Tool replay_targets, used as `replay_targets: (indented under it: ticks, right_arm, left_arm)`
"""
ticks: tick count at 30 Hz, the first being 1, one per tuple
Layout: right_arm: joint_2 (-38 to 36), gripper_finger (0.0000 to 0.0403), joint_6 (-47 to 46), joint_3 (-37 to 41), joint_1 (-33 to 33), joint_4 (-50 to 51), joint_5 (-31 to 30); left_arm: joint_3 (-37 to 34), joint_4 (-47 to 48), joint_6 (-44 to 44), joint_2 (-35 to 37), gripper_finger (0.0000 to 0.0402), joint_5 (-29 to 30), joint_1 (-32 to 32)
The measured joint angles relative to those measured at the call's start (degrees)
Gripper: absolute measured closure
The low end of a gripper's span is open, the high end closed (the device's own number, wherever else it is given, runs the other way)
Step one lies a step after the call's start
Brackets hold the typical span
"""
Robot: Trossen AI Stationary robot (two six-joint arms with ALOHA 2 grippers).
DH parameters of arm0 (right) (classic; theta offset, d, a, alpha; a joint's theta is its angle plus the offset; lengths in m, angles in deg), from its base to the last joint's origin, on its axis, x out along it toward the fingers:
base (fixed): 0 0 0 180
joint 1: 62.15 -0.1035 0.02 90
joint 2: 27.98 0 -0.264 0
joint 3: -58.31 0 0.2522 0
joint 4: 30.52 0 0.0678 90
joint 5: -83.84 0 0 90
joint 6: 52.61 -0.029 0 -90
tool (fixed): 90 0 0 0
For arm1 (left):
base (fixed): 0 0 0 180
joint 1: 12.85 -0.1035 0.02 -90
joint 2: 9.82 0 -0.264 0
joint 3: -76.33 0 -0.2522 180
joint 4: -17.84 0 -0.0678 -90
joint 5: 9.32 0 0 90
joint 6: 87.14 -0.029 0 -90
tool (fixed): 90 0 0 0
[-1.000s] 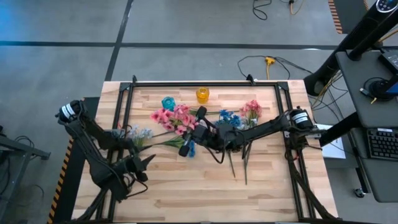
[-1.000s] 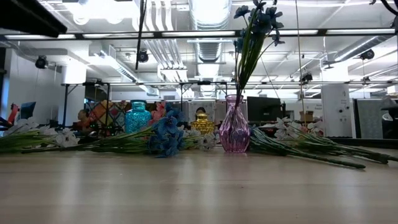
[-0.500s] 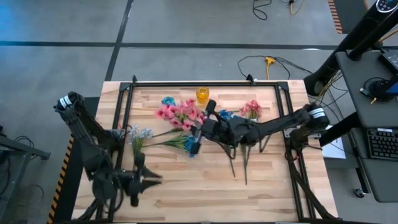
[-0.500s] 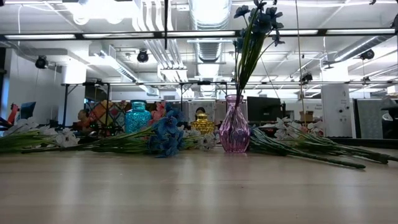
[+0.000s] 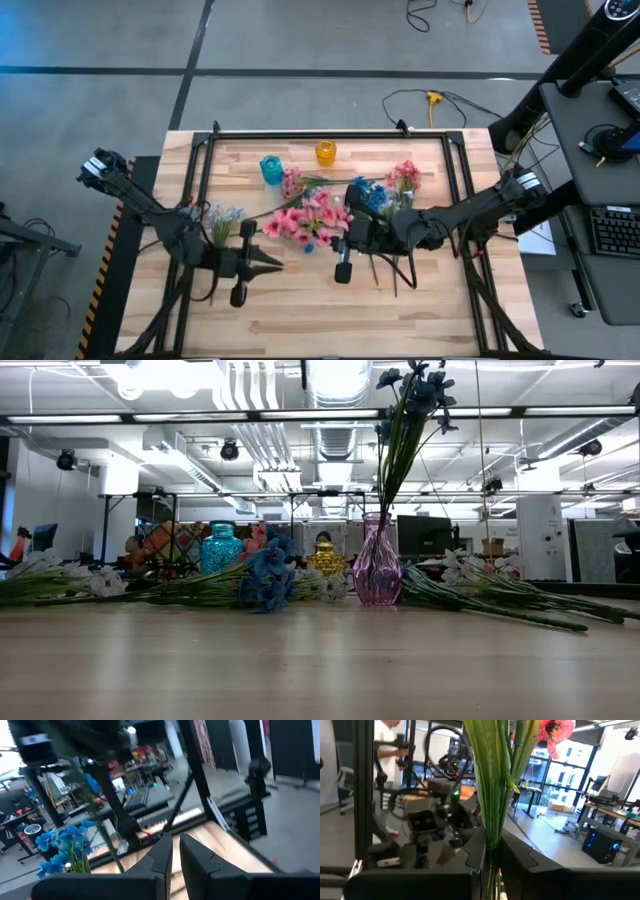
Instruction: Sort flowers into vase by color
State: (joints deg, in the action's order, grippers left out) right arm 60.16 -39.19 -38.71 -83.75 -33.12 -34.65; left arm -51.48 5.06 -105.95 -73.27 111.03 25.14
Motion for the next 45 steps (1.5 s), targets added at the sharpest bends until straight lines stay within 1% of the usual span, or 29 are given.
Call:
replay_targets:
  ticks: [3, 6, 9, 14, 15, 19, 20, 22, 24, 26, 28, 32, 34, 36, 38, 41, 43, 45]
  right_arm:
    - [0.25, 0.0370, 0.01, 0.00, -0.05, 0.28, -0.02]
    - [1.07, 0.0370, 0.30, 0.00, 0.00, -0.33, 0.00]
    - [2.07, 0.0370, 0.67, 0.00, 0.00, -0.95, 0.04]
    - [3.69, 0.0370, 1.65, 0.00, 0.00, -3.12, 0.46]
    - [3.79, 0.0370, 1.85, 0.00, 0.00, -3.21, 0.48]
    - [3.93, 0.0370, 1.58, 0.00, 0.00, -3.29, 0.58]
    - [3.91, 0.0370, 1.57, 0.00, -0.02, -3.29, 0.59]
    - [3.92, 0.0370, 1.56, 0.00, -0.08, -3.20, 1.47]
    - [3.90, 0.0370, 1.61, 0.00, -0.11, -3.29, 2.50]
    - [3.90, 0.0370, 2.26, 0.00, -0.11, -3.77, 3.71]
    - [3.90, 0.0370, 3.06, 0.00, -0.11, -3.72, 4.54]
    - [3.90, 0.0370, 4.28, 0.00, -0.11, -3.69, 4.55]
    - [3.90, 0.0370, 4.62, 0.00, -0.13, -3.69, 4.55]
    - [3.90, 0.0369, 4.48, 0.00, -0.13, -3.69, 4.55]
    - [3.90, 0.0369, 3.61, 0.00, -0.11, -3.69, 4.54]
    - [3.74, 0.0364, 3.73, 0.02, -0.11, -3.40, 4.55]
    - [3.51, 0.0352, 3.75, 0.02, -0.07, -2.98, 4.48]
    - [3.20, 0.0332, 3.77, 0.02, 0.20, -2.29, 3.89]
  left_arm:
    - [-2.83, -7.74, 0.07, -0.29, 0.0381, 0.20, -1.88]
    - [-3.92, -9.36, 2.46, -0.91, 0.0364, -0.10, -3.91]
    - [-3.95, -9.83, 4.97, -2.20, 0.0331, -1.35, -5.74]
    - [-2.49, -11.02, 5.66, -5.92, 0.0256, -1.24, -7.38]
    - [-1.75, -11.11, 5.64, -6.65, 0.0243, -0.27, -7.46]
    - [1.20, -11.05, 5.20, -9.62, 0.0203, 9.95, -7.51]
    - [1.78, -10.99, 4.75, -10.22, 0.0197, 10.88, -7.57]
    - [2.75, -10.97, 3.51, -11.15, 0.0189, 10.76, -7.57]
    - [3.74, -10.97, 2.69, -12.17, 0.0187, 8.66, -7.58]
    - [4.70, -10.93, 2.45, -13.16, 0.0188, 6.24, -7.81]
    - [5.67, -10.95, 2.37, -14.11, 0.0192, 5.31, -7.99]
    - [6.97, -10.89, 1.99, -15.25, 0.0211, 5.12, -8.05]
    - [7.43, -10.91, 1.90, -15.40, 0.0234, 5.16, -8.14]
    - [7.68, -10.86, 1.47, -15.45, 0.0267, 5.18, -8.16]
    - [7.79, -10.86, 1.38, -15.41, 0.0309, 5.29, -8.16]
    - [7.79, -10.85, 1.33, -15.30, 0.0377, 7.10, -8.18]
    - [7.69, -10.88, 1.33, -15.27, 0.0392, 8.46, -8.31]
    - [7.66, -10.68, 0.91, -15.27, 0.0385, 9.53, -8.47]
